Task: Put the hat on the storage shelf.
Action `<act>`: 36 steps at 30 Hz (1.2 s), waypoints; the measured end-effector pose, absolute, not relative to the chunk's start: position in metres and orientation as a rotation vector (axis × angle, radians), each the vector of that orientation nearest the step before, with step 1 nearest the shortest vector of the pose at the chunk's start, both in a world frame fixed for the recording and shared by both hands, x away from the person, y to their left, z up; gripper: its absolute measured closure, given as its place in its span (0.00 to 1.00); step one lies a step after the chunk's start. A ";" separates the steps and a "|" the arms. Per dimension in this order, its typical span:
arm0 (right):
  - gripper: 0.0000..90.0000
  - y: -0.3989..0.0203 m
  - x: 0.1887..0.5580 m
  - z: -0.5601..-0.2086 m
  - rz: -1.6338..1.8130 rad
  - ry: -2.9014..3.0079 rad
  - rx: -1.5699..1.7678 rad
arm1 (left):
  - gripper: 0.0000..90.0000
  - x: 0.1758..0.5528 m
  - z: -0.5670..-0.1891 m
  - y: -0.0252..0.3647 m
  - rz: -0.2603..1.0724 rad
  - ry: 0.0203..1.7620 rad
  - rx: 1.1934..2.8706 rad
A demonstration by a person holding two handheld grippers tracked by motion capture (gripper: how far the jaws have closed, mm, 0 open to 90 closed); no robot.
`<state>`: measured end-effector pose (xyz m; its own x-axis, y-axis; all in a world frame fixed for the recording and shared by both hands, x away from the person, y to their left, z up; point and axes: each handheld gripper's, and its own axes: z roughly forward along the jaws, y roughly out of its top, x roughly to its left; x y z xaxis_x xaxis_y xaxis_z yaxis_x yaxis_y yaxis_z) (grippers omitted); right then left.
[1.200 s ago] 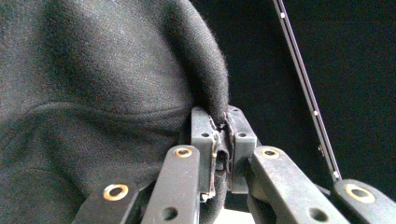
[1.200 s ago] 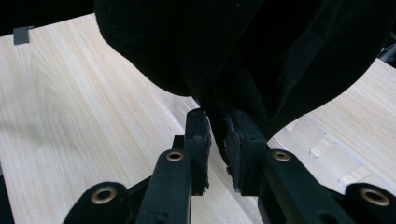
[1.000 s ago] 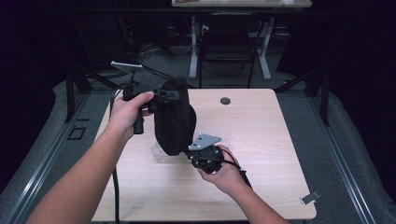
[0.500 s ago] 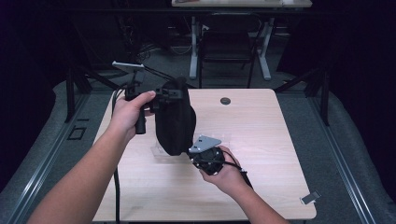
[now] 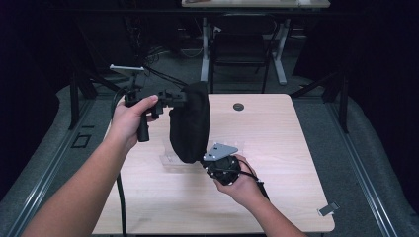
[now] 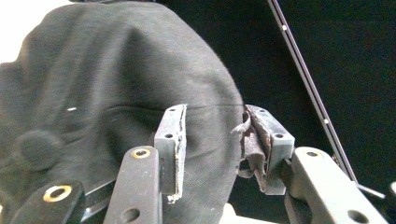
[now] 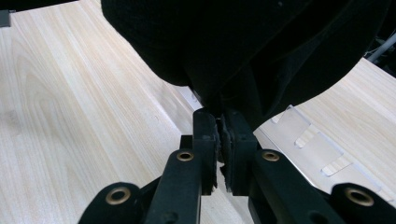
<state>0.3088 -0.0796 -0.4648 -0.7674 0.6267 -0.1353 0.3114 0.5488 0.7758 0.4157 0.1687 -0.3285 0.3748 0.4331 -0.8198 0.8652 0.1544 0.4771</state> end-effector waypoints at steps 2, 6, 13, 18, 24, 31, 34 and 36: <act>0.95 -0.080 0.309 -0.465 1.082 2.391 0.765 | 0.67 0.415 -0.330 0.171 -0.456 1.247 1.466; 0.95 -0.083 0.309 -0.466 1.090 2.394 0.781 | 0.66 0.415 -0.334 0.177 -0.442 1.257 1.463; 0.95 -0.088 0.312 -0.472 1.080 2.395 0.820 | 0.64 0.415 -0.339 0.182 -0.437 1.269 1.466; 0.95 -0.094 0.315 -0.481 1.074 2.412 0.883 | 0.63 0.414 -0.345 0.184 -0.443 1.278 1.470; 0.95 -0.094 0.315 -0.481 1.083 2.405 0.876 | 0.62 0.413 -0.349 0.185 -0.424 1.292 1.486; 0.95 -0.096 0.314 -0.482 1.083 2.404 0.887 | 0.62 0.413 -0.355 0.193 -0.389 1.327 1.507; 0.94 -0.097 0.315 -0.481 1.072 2.402 0.886 | 0.62 0.413 -0.358 0.197 -0.353 1.331 1.526; 0.94 -0.097 0.314 -0.481 1.071 2.400 0.892 | 0.62 0.413 -0.359 0.198 -0.342 1.335 1.539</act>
<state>0.3141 -0.0972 -0.4814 -0.7342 0.6753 -0.0699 0.3990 0.5125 0.7604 0.4125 0.1983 -0.3591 0.3433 0.5646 -0.7506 0.8559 0.1411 0.4976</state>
